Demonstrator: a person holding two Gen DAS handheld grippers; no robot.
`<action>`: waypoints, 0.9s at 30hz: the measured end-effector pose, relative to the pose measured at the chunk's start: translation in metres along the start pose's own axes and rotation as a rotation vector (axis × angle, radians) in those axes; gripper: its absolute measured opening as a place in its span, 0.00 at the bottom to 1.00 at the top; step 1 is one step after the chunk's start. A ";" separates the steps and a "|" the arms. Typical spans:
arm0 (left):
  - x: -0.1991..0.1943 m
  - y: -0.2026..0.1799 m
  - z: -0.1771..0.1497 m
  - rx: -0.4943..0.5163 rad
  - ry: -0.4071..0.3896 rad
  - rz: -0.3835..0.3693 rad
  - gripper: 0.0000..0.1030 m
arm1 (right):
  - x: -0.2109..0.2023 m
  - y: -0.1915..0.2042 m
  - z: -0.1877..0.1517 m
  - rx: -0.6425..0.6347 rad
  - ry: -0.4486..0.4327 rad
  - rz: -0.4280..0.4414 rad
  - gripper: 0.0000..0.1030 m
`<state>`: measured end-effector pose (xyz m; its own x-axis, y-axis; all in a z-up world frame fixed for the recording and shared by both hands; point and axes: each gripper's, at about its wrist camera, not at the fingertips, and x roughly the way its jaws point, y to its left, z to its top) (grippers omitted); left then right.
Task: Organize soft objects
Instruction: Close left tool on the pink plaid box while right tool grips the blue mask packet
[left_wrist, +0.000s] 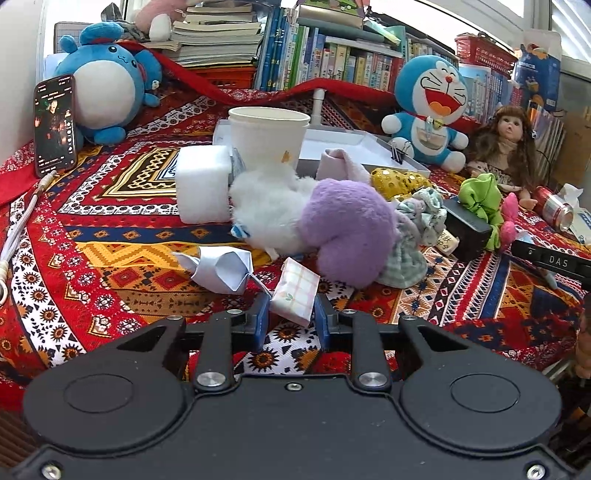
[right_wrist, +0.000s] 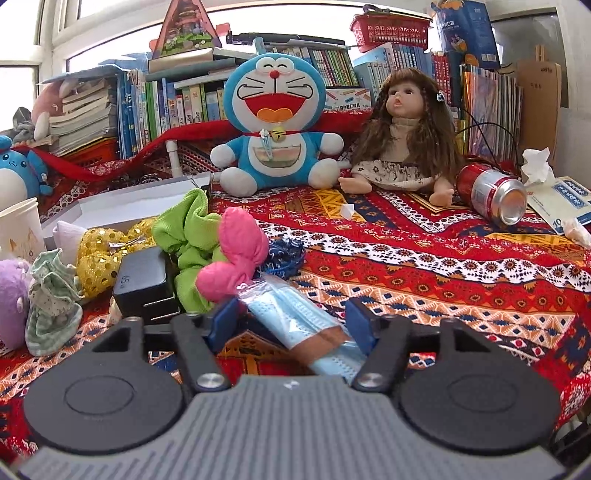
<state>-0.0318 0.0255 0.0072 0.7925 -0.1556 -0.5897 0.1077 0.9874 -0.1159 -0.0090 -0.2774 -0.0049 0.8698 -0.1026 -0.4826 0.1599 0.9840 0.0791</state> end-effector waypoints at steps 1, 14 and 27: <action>-0.001 -0.001 0.000 0.003 -0.004 0.001 0.25 | -0.001 0.001 0.000 -0.003 -0.003 -0.001 0.60; -0.004 -0.008 0.002 0.035 -0.027 -0.059 0.37 | -0.008 0.007 0.001 -0.022 -0.010 0.010 0.48; 0.018 -0.008 0.007 0.025 -0.002 0.003 0.22 | -0.017 0.017 0.005 -0.031 -0.025 0.069 0.45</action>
<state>-0.0143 0.0145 0.0030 0.7939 -0.1531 -0.5885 0.1205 0.9882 -0.0945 -0.0184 -0.2597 0.0090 0.8898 -0.0381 -0.4547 0.0853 0.9928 0.0838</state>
